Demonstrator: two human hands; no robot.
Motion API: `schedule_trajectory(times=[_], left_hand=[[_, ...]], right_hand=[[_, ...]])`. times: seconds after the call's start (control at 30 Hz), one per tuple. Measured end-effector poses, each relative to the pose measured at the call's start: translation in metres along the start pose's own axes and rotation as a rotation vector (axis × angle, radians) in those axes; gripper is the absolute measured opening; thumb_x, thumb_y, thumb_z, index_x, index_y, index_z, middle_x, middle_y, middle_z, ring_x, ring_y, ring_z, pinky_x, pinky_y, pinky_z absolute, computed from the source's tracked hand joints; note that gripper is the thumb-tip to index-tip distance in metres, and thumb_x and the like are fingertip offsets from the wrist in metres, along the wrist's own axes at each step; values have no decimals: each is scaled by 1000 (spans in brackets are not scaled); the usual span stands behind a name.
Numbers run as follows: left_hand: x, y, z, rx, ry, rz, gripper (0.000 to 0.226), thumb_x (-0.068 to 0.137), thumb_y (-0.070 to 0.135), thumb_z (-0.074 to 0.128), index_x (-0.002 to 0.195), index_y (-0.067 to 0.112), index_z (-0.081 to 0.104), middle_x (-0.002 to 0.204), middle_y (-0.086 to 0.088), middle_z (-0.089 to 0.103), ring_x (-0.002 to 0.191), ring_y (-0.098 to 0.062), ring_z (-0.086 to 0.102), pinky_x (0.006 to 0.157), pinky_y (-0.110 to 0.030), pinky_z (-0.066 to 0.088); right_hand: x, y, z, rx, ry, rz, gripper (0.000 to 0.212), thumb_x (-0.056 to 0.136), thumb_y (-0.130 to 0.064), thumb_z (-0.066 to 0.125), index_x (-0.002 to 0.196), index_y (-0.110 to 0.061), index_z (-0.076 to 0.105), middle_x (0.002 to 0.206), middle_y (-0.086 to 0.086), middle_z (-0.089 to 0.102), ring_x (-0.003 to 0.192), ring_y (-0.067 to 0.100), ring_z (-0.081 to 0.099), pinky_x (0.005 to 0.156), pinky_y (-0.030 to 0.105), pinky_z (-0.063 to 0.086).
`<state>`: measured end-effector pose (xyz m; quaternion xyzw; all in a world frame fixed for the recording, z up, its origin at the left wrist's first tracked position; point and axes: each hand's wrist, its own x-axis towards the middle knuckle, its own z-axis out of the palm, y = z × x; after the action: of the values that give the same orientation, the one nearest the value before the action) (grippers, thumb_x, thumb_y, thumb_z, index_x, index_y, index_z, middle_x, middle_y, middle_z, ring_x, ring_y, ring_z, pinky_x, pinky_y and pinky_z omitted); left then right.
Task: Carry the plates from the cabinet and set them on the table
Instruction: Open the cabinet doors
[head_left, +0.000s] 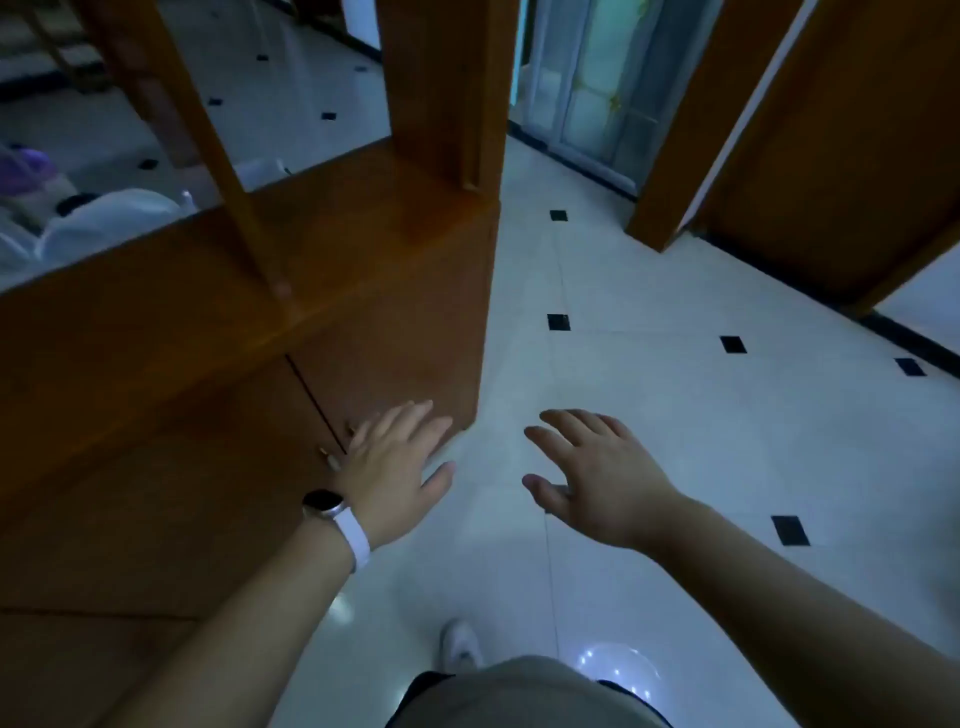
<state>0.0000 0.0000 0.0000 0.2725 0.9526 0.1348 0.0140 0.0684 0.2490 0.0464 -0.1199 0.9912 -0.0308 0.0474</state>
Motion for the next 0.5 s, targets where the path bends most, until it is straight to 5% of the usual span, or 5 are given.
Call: schedule_trajectory(times=[0.5], left_hand=[[-23,-49,14,101,77,-439,48,85,46,51,126,22,58,135,-6,57,126,-30,50,104,-51,38]], right_hand=[[145,-17,9,15,-73,-463,53,90,-53,41,125,-18,60,128,5,61,114,28,58,96,42,45]])
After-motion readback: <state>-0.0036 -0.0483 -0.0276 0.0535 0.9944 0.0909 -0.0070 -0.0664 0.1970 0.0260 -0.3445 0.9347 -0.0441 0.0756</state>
